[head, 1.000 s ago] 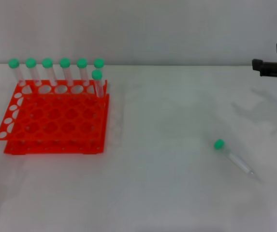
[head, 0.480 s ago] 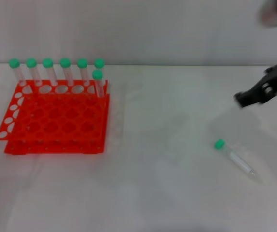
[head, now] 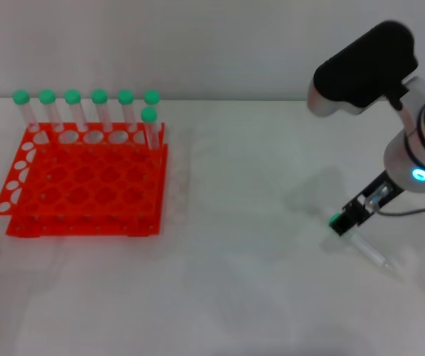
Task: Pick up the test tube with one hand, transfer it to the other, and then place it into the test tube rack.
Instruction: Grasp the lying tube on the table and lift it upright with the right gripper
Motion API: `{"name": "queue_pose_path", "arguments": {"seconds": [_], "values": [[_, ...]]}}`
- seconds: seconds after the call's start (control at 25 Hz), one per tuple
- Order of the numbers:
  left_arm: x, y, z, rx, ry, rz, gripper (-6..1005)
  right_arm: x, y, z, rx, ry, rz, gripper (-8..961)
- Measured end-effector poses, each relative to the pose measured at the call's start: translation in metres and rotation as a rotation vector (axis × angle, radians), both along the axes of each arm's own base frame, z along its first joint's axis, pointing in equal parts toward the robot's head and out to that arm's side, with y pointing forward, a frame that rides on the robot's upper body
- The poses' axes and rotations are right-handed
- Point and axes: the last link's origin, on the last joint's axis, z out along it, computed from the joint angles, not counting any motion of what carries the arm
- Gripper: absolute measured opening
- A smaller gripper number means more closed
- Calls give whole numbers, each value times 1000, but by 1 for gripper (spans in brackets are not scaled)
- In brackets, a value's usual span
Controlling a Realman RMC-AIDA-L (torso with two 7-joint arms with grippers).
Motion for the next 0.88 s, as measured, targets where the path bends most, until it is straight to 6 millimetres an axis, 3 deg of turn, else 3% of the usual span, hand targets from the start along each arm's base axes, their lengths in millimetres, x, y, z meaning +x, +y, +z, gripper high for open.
{"name": "queue_pose_path", "arguments": {"seconds": [0.6, 0.88], "values": [[0, -4, -2, 8, 9, 2, 881, 37, 6, -18, -47, 2, -166, 724], [1, -3, -2, 9, 8, 1, 881, 56, 6, -22, -63, -31, -219, 616]]}}
